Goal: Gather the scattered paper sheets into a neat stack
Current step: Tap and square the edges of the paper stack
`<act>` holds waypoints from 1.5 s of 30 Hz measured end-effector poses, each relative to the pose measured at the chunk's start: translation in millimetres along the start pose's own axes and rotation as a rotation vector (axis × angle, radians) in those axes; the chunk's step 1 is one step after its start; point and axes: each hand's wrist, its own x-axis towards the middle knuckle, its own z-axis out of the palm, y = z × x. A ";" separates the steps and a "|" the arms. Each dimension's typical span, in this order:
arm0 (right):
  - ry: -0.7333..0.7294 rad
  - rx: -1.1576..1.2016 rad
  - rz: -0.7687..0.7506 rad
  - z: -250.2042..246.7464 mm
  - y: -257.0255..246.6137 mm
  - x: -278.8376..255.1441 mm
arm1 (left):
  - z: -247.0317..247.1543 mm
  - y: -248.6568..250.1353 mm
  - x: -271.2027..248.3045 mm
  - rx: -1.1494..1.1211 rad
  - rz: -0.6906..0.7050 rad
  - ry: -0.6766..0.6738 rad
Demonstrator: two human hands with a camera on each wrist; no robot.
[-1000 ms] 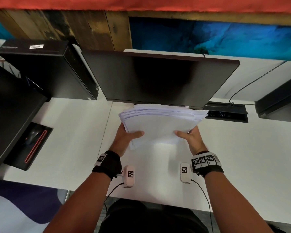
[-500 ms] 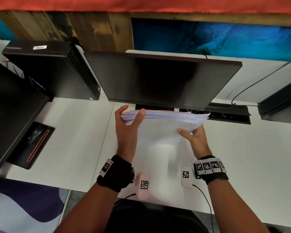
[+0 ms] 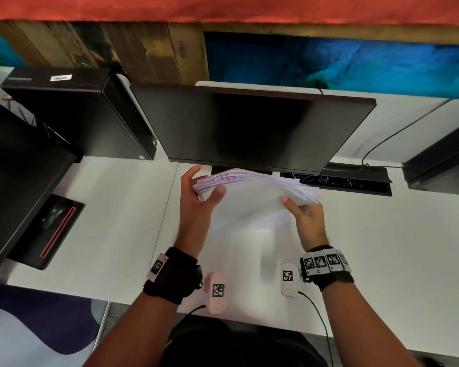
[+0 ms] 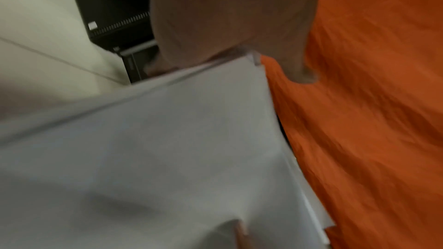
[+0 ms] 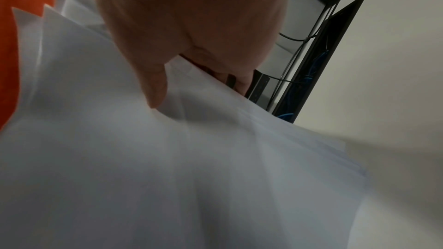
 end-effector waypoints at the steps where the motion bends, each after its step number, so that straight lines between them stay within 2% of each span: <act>1: 0.015 0.007 -0.001 0.3 -1.3 -0.8 | -8.4 -5.3 3.7 0.051 0.005 -0.069; 3: 0.027 0.014 -0.008 0.6 -2.4 -1.8 | -22.2 -14.2 11.4 0.159 -0.015 -0.160; 8: 0.067 -0.002 -0.034 8.3 -1.8 -4.7 | -25.6 -24.3 31.9 0.344 0.014 -0.235; 13: 0.223 -0.028 -0.080 27.1 -14.0 -21.7 | -14.9 -25.1 23.2 0.386 0.200 -0.104; 16: 0.226 -0.050 -0.174 38.7 -17.8 -37.3 | -10.8 -22.1 8.4 0.360 0.271 -0.057; 19: 0.195 -0.098 -0.142 41.3 -3.6 -41.3 | -9.6 -28.0 -0.3 0.291 0.167 -0.090; 22: 0.179 -0.033 -0.011 35.2 7.6 -35.4 | -8.2 -34.8 -4.2 0.177 -0.011 -0.165; 25: 0.223 -0.074 0.054 32.1 1.0 -29.7 | -5.0 -32.2 -4.1 0.166 -0.019 -0.184; 29: 0.265 -0.088 -0.066 34.4 -14.1 -35.7 | -4.8 -25.2 -2.6 0.190 0.064 -0.165; 31: 0.274 -0.117 -0.045 33.7 -11.7 -38.6 | -8.0 -30.4 -1.6 0.198 0.068 -0.172; 36: 0.222 -0.050 0.045 23.8 -8.7 -40.7 | -20.5 -40.4 8.8 0.087 -0.097 -0.167; 41: 0.160 0.059 -0.046 25.3 -32.4 -38.1 | -23.5 -43.0 14.0 0.035 -0.200 -0.233; 45: 0.258 0.174 -0.104 42.9 -52.6 -38.9 | -24.4 -43.2 14.1 0.017 -0.229 -0.272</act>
